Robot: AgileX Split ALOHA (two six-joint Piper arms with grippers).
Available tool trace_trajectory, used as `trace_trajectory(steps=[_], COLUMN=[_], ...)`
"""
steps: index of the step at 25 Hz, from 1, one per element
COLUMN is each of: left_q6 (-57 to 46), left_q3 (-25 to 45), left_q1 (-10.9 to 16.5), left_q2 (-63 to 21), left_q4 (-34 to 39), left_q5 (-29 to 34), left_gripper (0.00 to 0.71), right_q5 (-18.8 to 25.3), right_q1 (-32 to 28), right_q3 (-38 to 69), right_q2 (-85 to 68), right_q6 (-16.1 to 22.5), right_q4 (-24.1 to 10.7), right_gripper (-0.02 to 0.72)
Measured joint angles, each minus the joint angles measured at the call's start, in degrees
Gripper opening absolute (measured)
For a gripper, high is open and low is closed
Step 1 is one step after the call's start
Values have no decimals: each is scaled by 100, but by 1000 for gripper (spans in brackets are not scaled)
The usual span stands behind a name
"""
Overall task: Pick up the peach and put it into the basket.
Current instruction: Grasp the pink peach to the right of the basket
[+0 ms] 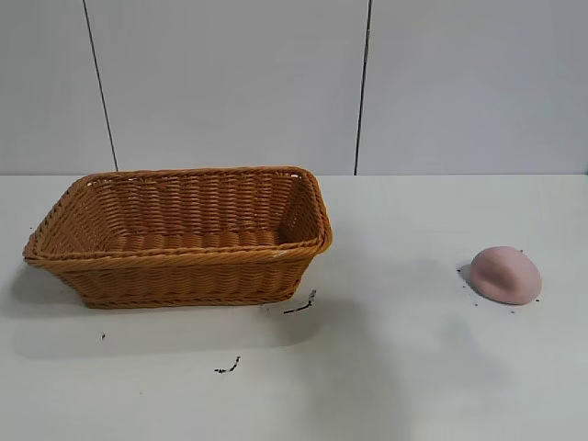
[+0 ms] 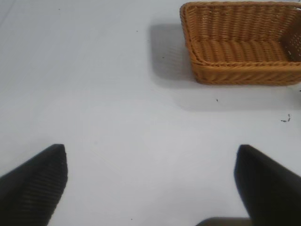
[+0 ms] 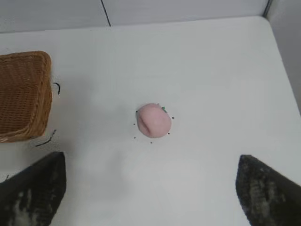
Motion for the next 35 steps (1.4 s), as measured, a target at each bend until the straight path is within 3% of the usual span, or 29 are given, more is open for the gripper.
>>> trace_trajectory(steps=[4,15,23,32,34,35], left_q6=[0,0,0,0,0,0], left_q3=[0,0,0,0,0,0], left_q1=[0,0,0,0,0,0], left_q2=[0,0,0,0,0,0], left_q4=[0,0,0,0,0,0], left_q5=[0,0,0,0,0,0], left_gripper=[693,693,693,693,693,693], right_q5=[200,-813,-1452,-1466,-1466,-1466], right_q1=[121,199,199,199,199,199], right_q3=[-494,-549,-549,-549,-555,-555], right_q2=[1167,3219,3735,3915,3915,3915], right_q6=[-115,-236,-236,-236,-236,-236], right_q4=[-33,17,40,40,40,40], right_gripper=[678,678,678,675,629,567])
